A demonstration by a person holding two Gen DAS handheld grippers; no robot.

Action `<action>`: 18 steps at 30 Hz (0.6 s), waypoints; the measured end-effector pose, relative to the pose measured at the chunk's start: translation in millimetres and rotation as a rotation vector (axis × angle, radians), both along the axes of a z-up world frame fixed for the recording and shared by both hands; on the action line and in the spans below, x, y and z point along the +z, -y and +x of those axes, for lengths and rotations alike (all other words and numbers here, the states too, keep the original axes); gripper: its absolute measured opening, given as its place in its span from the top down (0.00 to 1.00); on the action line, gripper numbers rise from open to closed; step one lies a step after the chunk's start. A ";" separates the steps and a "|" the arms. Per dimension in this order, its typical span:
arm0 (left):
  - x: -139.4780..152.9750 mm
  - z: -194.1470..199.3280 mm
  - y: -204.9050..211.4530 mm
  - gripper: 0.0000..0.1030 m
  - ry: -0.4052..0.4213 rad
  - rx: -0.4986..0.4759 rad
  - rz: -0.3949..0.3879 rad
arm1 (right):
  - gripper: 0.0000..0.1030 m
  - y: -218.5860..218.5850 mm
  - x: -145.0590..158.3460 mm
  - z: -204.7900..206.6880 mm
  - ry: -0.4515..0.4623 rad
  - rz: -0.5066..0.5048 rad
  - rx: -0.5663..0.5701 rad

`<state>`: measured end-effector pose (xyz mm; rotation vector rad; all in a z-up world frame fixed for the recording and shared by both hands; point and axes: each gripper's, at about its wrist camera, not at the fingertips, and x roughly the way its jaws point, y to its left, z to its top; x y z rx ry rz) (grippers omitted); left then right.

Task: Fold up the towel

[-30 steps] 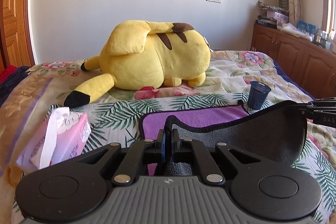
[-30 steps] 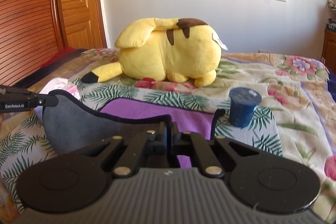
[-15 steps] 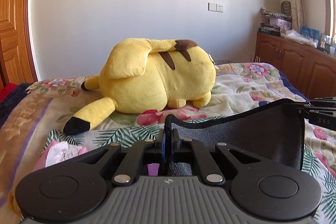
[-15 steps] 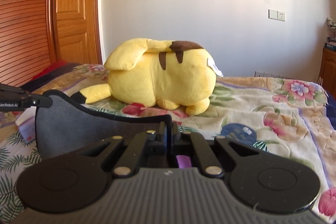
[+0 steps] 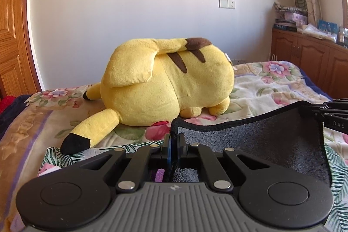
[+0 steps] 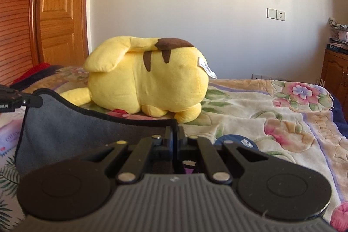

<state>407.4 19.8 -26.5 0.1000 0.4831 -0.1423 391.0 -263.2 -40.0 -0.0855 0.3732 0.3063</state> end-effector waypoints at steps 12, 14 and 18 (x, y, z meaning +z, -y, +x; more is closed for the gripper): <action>-39.4 33.4 -10.6 1.00 -0.104 0.019 0.015 | 0.96 -9.7 -35.1 25.4 -0.071 -0.085 0.009; -41.1 31.8 -12.3 1.00 -0.107 0.015 0.009 | 0.95 -11.2 -39.5 28.5 -0.113 -0.088 0.000; -35.4 21.4 -8.3 0.84 -0.086 0.016 0.041 | 0.85 -11.5 -36.1 21.3 -0.115 -0.106 -0.007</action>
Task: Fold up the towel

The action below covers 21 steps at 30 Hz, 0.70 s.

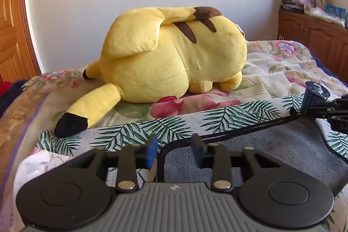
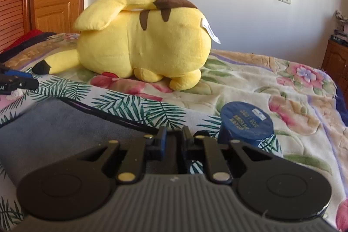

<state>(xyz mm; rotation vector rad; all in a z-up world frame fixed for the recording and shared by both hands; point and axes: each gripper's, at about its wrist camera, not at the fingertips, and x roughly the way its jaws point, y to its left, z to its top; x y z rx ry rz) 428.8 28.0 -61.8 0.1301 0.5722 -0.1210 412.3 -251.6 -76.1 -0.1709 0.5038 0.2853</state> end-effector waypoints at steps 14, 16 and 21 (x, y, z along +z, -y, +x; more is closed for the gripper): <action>47.4 -65.5 17.0 0.73 -0.017 -0.023 0.003 | 0.85 3.3 63.2 -68.8 0.000 0.031 0.032; 55.8 -78.9 19.8 0.73 -0.015 -0.028 0.002 | 0.85 4.5 75.8 -81.6 0.003 0.052 0.035; 72.5 -112.2 24.8 0.72 -0.011 -0.027 -0.023 | 0.85 6.0 100.7 -114.0 0.018 0.093 0.043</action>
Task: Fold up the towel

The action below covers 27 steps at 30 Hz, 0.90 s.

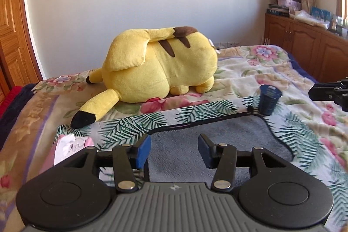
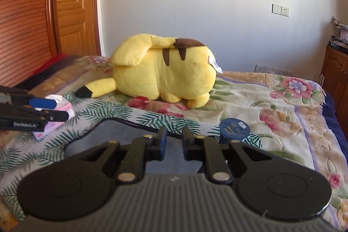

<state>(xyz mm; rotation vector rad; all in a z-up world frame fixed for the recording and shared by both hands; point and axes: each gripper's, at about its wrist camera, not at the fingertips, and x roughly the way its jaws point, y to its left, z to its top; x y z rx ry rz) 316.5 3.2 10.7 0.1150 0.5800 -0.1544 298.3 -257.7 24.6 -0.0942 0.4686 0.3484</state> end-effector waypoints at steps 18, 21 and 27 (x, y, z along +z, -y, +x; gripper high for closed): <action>45.0 -84.1 22.4 0.63 0.038 -0.029 0.014 | 0.34 5.1 30.2 -77.8 0.060 0.000 -0.020; 53.8 -92.2 24.4 0.55 0.056 -0.025 0.007 | 0.24 11.4 30.4 -85.0 0.058 0.006 -0.036; 69.0 -110.3 30.2 0.34 0.100 -0.014 0.025 | 0.09 20.2 35.5 -99.4 0.077 0.006 -0.077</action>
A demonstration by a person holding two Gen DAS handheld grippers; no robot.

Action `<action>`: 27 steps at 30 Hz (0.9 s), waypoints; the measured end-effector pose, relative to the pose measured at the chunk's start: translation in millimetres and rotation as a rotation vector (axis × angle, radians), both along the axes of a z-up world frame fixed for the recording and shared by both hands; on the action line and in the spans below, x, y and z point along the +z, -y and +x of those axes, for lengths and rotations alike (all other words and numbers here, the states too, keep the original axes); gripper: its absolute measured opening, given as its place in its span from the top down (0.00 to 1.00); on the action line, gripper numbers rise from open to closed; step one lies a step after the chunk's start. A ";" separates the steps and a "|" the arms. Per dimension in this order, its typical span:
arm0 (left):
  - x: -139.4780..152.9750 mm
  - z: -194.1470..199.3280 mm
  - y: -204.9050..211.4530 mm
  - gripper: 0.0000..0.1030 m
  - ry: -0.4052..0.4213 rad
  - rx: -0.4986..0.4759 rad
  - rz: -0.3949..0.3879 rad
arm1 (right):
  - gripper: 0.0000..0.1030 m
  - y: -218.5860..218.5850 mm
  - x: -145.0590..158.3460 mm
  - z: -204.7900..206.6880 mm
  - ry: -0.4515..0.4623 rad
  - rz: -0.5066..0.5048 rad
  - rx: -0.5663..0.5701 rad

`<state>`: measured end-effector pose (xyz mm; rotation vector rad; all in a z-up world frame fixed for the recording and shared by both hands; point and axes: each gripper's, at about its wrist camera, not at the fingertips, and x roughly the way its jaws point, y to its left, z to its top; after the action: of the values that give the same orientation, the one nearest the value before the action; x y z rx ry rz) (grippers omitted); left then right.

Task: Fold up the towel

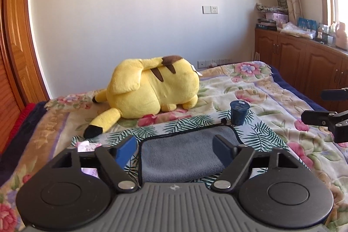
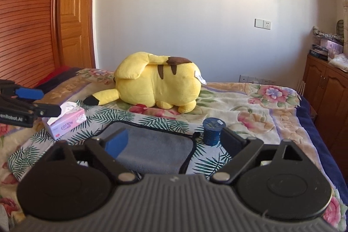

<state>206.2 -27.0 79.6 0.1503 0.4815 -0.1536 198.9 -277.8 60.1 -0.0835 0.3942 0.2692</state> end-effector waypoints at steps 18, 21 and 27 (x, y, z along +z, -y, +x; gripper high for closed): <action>27.4 -68.8 5.2 0.16 0.049 -0.002 -0.023 | 0.00 17.2 39.9 -49.4 0.077 0.010 -0.043; 27.0 -78.9 5.2 0.16 0.045 -0.013 -0.022 | 0.00 13.6 40.7 -56.9 0.083 0.008 -0.038; 18.4 -98.0 0.5 0.16 0.043 -0.026 -0.038 | 0.00 3.2 34.4 -73.7 0.082 -0.004 -0.021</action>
<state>108.2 -27.5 98.0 0.1226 0.4333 -0.1843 125.3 -281.0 94.5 -0.0942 0.3135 0.2437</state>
